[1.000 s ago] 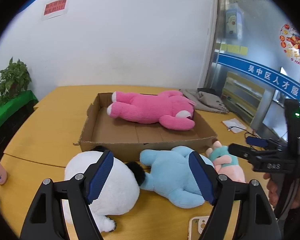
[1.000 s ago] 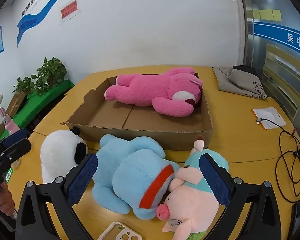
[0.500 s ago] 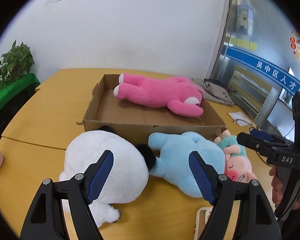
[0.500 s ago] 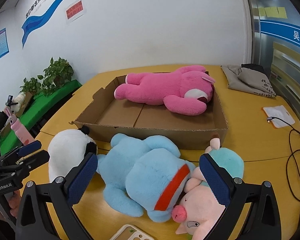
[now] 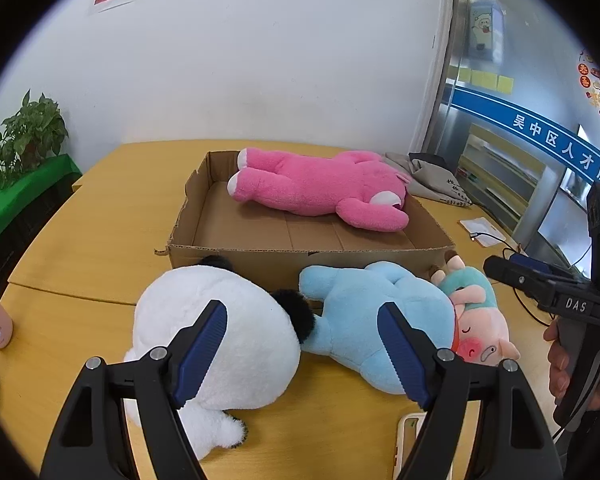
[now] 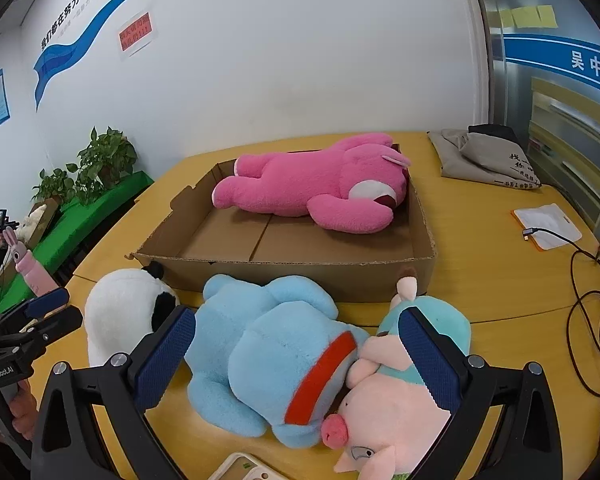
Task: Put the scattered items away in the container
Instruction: 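Move both tools back toward the white panda plush on the table, then close both grippers on the white panda plush and lift it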
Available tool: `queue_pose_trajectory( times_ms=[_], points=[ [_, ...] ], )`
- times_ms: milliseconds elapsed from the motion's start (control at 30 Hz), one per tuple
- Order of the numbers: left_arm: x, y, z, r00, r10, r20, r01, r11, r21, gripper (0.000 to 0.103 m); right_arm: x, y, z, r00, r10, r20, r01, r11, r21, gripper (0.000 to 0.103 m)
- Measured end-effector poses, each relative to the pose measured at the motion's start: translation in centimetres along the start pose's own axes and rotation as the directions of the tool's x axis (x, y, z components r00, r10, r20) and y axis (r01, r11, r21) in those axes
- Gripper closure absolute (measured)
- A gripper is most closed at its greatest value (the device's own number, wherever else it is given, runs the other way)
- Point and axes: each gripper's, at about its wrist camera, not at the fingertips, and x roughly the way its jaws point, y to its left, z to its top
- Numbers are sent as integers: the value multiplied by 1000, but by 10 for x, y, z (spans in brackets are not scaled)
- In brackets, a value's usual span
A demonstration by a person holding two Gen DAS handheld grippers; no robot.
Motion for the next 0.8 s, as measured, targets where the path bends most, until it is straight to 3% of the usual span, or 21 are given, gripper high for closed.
queue_pose_trajectory(
  times_ms=[200,433,633,800],
  points=[
    [1,7,-4,1000,16,-18,-16,1000,13,25,1,4,-8,1000,17,-12,-18,1000,-24,0],
    [-3,39,-8,999,19,-46,-19,1000,-1,25,0,35,-18,991,128,-26,-130,986,-103,0],
    [5,80,-8,995,18,-97,-21,999,-32,25,9,83,-34,960,264,-89,-276,942,-190,0],
    [13,98,-4,993,6,-114,-8,1000,-21,25,21,127,-53,918,362,-161,-393,883,-258,0]
  ],
)
